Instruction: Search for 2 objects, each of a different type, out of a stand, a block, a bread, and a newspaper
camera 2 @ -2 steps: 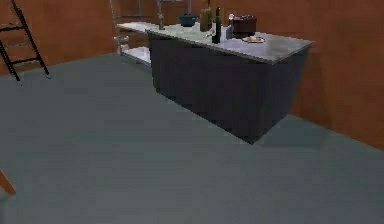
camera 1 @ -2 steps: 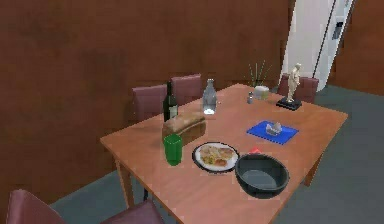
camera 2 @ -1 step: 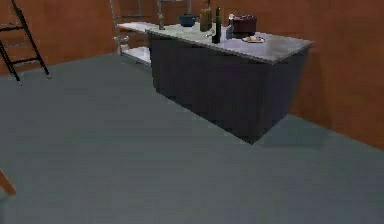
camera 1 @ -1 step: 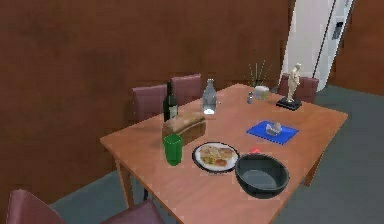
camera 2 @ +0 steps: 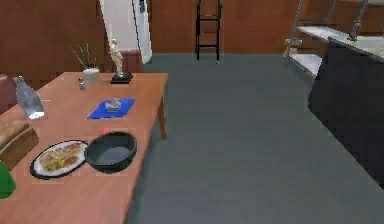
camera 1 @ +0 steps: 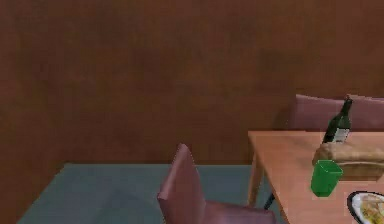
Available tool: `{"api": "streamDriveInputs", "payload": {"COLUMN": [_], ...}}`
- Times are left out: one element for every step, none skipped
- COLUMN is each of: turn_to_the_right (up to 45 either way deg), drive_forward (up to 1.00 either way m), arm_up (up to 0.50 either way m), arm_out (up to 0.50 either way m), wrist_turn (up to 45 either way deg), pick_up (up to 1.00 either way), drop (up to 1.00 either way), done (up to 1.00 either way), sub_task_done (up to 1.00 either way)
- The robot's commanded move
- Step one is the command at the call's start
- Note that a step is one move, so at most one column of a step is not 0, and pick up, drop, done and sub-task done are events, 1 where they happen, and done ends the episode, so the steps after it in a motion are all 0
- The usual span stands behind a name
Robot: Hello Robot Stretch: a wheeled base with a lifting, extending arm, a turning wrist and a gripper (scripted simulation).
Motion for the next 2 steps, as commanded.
{"api": "streamDriveInputs", "payload": {"turn_to_the_right": [-45.0, -45.0], "drive_forward": [0.0, 0.0], "arm_up": [0.0, 0.0], "arm_out": [0.0, 0.0], "wrist_turn": [0.0, 0.0], "pick_up": [0.0, 0.0], "drop": [0.0, 0.0], "done": [0.0, 0.0], "sub_task_done": [0.0, 0.0]}}
